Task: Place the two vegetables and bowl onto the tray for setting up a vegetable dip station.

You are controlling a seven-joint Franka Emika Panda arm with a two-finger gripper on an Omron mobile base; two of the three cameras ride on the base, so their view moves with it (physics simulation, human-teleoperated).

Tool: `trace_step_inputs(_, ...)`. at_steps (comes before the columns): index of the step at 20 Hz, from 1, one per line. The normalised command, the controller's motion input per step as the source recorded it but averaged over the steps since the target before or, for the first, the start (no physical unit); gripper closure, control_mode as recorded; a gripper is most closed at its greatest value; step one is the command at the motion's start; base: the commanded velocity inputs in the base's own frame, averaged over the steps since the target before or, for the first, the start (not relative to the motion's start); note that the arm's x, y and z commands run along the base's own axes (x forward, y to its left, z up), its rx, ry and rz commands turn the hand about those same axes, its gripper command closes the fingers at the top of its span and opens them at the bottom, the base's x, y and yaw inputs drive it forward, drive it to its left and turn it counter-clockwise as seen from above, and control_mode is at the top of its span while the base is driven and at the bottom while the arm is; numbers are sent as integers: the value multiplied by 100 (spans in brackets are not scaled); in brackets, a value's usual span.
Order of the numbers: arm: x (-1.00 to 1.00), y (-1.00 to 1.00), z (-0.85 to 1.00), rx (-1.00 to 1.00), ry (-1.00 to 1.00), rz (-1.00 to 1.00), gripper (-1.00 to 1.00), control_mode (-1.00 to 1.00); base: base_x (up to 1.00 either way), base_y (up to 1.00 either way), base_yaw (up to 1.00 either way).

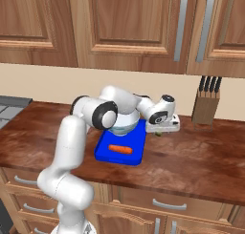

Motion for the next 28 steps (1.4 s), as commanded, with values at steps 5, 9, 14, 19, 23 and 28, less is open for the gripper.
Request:
trace_step_inputs(5,0,-10,-10,0,6,0,100,-100,0,0,0)
trace_step_inputs(9,-5,-18,0,0,0,0,100,-100,0,0,0)
trace_step_inputs(14,-11,-24,4,0,0,0,100,-100,0,0,0)
trace_step_inputs(19,-19,-35,11,0,0,0,100,-100,0,0,0)
trace_step_inputs(23,-26,-33,24,0,-2,0,100,-100,0,0,0)
trace_step_inputs(28,-32,-27,24,0,-6,0,100,-100,0,0,0)
